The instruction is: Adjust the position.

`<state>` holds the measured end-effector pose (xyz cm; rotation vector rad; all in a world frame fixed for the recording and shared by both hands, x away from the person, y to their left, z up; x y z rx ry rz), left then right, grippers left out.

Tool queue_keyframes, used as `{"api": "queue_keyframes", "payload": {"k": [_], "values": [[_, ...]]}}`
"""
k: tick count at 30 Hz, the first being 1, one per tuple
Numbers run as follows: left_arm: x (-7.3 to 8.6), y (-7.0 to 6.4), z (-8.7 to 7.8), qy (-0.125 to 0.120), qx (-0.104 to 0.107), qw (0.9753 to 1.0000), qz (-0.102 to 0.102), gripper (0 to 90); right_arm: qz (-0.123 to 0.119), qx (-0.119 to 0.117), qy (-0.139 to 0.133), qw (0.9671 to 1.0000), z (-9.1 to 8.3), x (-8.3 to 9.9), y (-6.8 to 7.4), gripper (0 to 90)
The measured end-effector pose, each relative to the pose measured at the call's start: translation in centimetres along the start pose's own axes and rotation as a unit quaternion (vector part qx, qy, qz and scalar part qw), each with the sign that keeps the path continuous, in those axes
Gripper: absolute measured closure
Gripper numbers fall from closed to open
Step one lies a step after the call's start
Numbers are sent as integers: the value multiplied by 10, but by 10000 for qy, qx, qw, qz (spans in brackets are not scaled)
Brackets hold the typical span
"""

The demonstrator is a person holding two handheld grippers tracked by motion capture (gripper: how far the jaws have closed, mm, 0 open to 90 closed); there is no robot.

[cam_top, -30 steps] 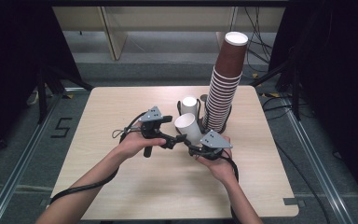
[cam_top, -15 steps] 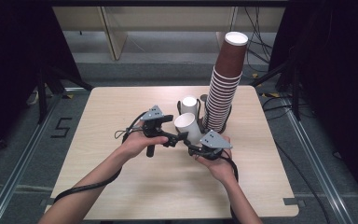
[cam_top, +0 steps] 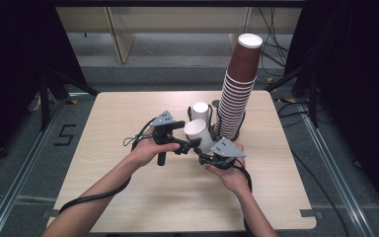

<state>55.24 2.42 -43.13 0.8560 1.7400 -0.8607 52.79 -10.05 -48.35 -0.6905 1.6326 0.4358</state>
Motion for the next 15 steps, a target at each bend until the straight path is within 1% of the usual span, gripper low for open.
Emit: {"api": "queue_keyframes", "payload": {"k": [1, 2, 3, 4, 5, 6, 7, 8, 10, 11, 12, 13, 14, 15], "values": [[0, 1, 1, -16, 12, 10000, 42, 0, -50, -50, -38, 10000, 1, -1, 0, 350], [0, 1, 1, -21, 17, 10000, 56, 0, -24, -36, 19, 10000, 0, 0, 1, 350], [-1, 2, 2, -59, 41, 10000, 63, 0, -23, -35, 14, 10000, 0, 0, 1, 350], [0, 2, 2, -39, 16, 10000, 71, 0, -25, -36, 18, 10000, 0, 0, 1, 350], [0, 2, 3, -46, 13, 10000, 70, 0, -15, -101, -37, 9999, 1, -1, 2, 350], [0, 2, 3, -49, 15, 10000, 54, 0, -6, -77, -26, 10000, 0, -1, 2, 350], [0, 2, 3, -43, 15, 10000, 34, 0, -102, -34, -25, 9999, 0, -1, 1, 350], [0, 2, 4, -56, 16, 10000, 31, 0, -33, -54, 4, 10000, 0, -1, 2, 350], [1, 2, 4, -45, 22, 10000, -71, 0, -91, -59, 1, 9999, 0, -1, 2, 350], [1, 2, 5, -48, 13, 9999, -90, 0, -229, -16, -70, 9997, 1, -2, 0, 350], [1, 3, 5, -47, 11, 10000, -82, 0, -41, -44, -22, 10000, 0, -1, 3, 350], [1, 3, 5, -67, 34, 9999, -110, 0, -52, -61, -21, 10000, 0, -1, 3, 350], [1, 3, 5, -58, 8, 9999, -120, 0, -57, -42, -34, 10000, 0, -1, 2, 350], [1, 2, 5, -52, 10, 9999, -105, 0, -60, -52, -22, 10000, 0, -1, 2, 350]]}}
Point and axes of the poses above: each handheld gripper's, and its own axes: z roughly forward along the jaws, x roughly out of its underside, y roughly to its left, the point moved 6 cm from there along z, roughly forward along the jaws, and after that the axes turned 4 degrees about z, right-handed, at the moved point
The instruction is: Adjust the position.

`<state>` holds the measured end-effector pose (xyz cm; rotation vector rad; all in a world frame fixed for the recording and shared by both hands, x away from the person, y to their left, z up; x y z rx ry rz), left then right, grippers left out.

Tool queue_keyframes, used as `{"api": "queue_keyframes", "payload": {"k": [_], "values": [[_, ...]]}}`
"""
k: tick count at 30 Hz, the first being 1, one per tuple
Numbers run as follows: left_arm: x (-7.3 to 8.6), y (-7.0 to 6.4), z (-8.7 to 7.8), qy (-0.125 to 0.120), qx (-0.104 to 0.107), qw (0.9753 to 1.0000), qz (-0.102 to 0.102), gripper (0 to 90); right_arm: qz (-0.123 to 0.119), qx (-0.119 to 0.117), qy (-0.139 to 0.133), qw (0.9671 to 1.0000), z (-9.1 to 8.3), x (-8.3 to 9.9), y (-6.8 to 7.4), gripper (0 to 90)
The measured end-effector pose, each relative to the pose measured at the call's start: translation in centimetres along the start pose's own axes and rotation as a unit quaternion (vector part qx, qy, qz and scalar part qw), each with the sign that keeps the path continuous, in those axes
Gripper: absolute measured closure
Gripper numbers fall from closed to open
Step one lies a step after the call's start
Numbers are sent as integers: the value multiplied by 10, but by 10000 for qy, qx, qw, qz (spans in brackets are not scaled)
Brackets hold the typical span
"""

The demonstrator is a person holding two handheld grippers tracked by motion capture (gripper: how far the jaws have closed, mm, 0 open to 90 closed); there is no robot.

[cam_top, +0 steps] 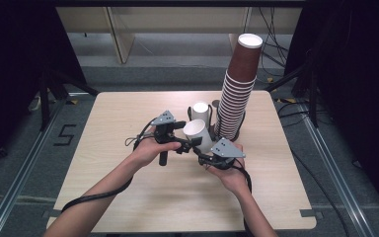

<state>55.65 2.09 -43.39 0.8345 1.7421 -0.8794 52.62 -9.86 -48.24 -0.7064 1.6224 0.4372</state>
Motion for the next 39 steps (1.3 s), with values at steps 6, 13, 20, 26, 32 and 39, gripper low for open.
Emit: {"api": "queue_keyframes", "payload": {"k": [6, 13, 20, 26, 32, 39], "values": [[1, -2, 2, 55, 42, 9999, -96, 0, 60, 1, -8, 10000, 0, -1, 2, 350], [2, -3, 5, 29, 94, 9998, -178, 0, 25, -46, -38, 10000, 1, -2, 4, 350], [2, -4, 7, 50, 99, 9998, -183, 1, 18, -63, -74, 10000, 1, -4, 4, 350], [-1, -4, 6, -62, 101, 9997, -213, 30, 38, -92, -64, 9999, 2, -4, 6, 350], [-3, -3, 4, -126, 37, 9997, -199, 78, 14, -60, -114, 9999, 2, -4, 5, 350], [-4, -4, 2, -178, 31, 9998, -109, 122, 55, -102, -84, 9999, 3, -4, 6, 344]]}}
Point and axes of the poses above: each handheld gripper's, and its own axes: z roughly forward along the jaws, x roughly out of its underside, y roughly to its left, the point moved 6 cm from there along z, roughly forward along the jaws, and after that the axes turned 4 degrees about z, right-handed, at the moved point
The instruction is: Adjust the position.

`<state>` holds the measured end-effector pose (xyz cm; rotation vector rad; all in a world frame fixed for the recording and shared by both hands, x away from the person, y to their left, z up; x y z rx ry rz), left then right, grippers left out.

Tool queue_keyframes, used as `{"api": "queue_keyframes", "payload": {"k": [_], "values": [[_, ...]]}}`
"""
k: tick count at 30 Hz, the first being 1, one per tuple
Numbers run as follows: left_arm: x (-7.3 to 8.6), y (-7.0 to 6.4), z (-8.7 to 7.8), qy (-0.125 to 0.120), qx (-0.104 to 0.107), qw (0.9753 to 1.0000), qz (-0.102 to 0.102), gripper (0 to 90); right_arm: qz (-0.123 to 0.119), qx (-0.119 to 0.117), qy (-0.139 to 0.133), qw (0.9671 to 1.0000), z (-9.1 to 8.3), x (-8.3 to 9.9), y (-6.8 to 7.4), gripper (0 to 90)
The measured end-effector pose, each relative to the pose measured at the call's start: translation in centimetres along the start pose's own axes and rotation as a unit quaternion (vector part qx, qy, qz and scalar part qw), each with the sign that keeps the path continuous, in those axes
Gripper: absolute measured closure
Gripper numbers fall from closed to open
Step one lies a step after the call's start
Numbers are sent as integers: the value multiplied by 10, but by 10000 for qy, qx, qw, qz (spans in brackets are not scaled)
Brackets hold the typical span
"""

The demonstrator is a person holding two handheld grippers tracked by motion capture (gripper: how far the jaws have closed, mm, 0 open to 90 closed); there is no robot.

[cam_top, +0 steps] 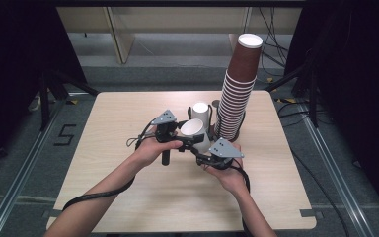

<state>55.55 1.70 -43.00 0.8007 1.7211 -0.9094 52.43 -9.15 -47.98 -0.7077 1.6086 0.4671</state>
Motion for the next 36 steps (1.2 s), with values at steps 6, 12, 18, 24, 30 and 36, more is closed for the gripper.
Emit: {"api": "queue_keyframes", "payload": {"k": [6, 12, 18, 24, 30, 36], "values": [[0, -3, -1, -21, -34, 9998, 195, 163, -20, -45, 5, 10000, 1, -1, -1, 316], [-3, -5, -4, -63, -67, 9991, 414, 174, -35, -79, 205, 9998, 3, 4, 2, 188], [-7, -4, -7, -69, -239, 9977, 632, 179, 16, -11, 387, 9992, 5, 8, 2, 35], [-9, -1, -15, -28, -525, 9949, 861, 180, -26, 45, 536, 9985, 2, 14, 1, 4], [-10, 10, -29, -31, -879, 9911, 994, 180, -41, 110, 647, 9978, -8, 23, -6, 4], [-10, 21, -42, -35, -1109, 9889, 983, 181, -22, 282, 576, 9979, -18, 22, -19, 4]]}}
Point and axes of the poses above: each handheld gripper's, and its own axes: z roughly forward along the jaws, x roughly out of its underside, y roughly to its left, the point moved 6 cm from there along z, roughly forward along the jaws, and after that the axes turned 4 degrees about z, right-handed, at the moved point
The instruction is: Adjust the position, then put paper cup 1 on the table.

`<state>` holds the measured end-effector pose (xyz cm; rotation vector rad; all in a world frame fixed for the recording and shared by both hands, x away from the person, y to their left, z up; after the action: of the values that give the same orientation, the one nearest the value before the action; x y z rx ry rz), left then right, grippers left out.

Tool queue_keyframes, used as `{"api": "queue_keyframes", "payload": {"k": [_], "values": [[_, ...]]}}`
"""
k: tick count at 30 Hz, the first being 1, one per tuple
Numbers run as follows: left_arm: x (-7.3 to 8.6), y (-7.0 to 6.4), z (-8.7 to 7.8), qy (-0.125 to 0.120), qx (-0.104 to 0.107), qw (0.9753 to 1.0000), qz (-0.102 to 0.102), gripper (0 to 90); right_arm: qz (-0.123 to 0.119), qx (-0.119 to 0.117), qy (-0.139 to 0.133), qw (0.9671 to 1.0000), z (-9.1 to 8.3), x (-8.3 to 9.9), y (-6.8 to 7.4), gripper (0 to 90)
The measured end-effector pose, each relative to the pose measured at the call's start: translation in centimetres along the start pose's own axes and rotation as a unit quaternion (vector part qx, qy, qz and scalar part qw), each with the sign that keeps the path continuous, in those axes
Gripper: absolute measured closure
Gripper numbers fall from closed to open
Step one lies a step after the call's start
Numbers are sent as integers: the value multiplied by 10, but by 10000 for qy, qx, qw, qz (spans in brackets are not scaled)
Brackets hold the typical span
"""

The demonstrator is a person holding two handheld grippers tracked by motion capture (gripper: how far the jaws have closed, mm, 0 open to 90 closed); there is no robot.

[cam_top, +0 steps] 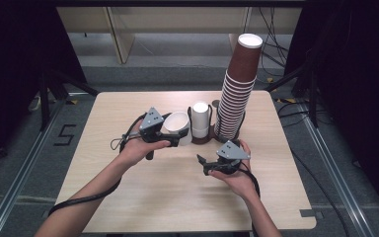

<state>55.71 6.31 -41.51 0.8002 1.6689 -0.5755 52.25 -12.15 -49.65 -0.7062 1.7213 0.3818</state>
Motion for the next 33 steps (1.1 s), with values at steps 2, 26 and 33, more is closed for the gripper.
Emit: {"api": "queue_keyframes", "payload": {"k": [2, 26, 33], "values": [[0, 3, -3, -32, -60, 10000, -53, 181, 53, 39, -12, 10000, -3, 0, -2, 4], [16, 23, -29, 43, -570, 9983, -81, 183, 152, 302, -111, 9994, -19, 2, -12, 14], [26, 36, -39, 84, -902, 9958, -121, 183, 283, 392, -172, 9987, -25, 4, -17, 15]]}}
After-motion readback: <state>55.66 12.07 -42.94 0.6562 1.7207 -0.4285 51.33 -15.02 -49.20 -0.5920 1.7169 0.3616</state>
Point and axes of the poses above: each handheld gripper's, and its own axes: z roughly forward along the jaws, x roughly out of its underside, y roughly to its left, the point moved 6 cm from there along z, roughly forward along the jaws, and after that the axes turned 4 degrees about z, right-handed, at the moved point
